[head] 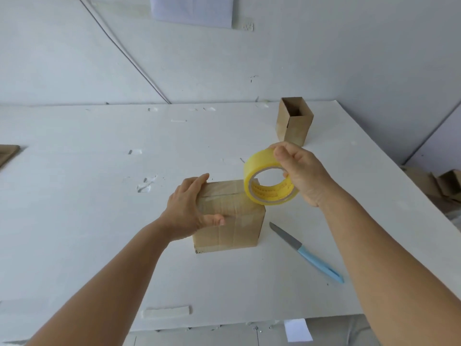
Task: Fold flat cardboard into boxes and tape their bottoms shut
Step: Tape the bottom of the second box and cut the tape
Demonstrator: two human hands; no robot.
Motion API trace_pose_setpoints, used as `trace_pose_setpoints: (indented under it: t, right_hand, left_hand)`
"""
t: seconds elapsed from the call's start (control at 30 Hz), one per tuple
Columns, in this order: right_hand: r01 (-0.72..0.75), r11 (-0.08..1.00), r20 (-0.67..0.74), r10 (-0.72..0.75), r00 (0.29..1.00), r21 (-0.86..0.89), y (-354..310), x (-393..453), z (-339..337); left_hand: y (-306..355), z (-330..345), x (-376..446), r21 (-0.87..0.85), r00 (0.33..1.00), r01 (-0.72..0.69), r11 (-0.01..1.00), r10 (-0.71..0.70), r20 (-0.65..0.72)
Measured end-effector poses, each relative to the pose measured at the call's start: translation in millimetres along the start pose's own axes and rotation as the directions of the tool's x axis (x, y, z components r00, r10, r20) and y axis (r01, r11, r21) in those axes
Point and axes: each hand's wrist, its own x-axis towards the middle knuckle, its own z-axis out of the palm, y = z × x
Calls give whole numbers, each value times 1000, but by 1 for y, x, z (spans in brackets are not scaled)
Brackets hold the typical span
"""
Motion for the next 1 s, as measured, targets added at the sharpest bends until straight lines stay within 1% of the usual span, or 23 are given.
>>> trace_pose_setpoints:
  t: [0.13,0.23,0.3,0.5,0.77,0.87,0.93,1.0]
  right_hand:
    - [17,997,-35,-19,999,-75,1,1,-5]
    - [-28,981,-54,18,998,-194,4,3,-20]
    - [-66,970,-50,56,997,-236,11,2,-30]
    - [-98,958,-46,89,995,-269,26,-2,-30]
    - [-147,954,-30,144,989,-260,49,-7,-28]
    - [-176,955,-46,170,984,-239,61,-10,-24]
    - [-184,957,-48,178,983,-222,65,-11,-20]
    - [-181,961,-48,175,983,-210,66,-11,-17]
  left_hand:
    - [-2,0,1,7,1000,-1,1000,0,14]
    - [-4,-1,1,4,1000,5,1000,-6,20]
    - [-3,0,1,5,1000,5,1000,-5,17]
    - [-1,-1,0,1,1000,12,1000,-12,17]
    - [-4,1,-1,30,1000,-3,1000,2,15]
    - [-3,1,0,111,999,-3,994,-2,43]
    - [-1,0,1,249,998,-12,969,-5,70]
    - [1,-3,2,418,995,-48,907,5,102]
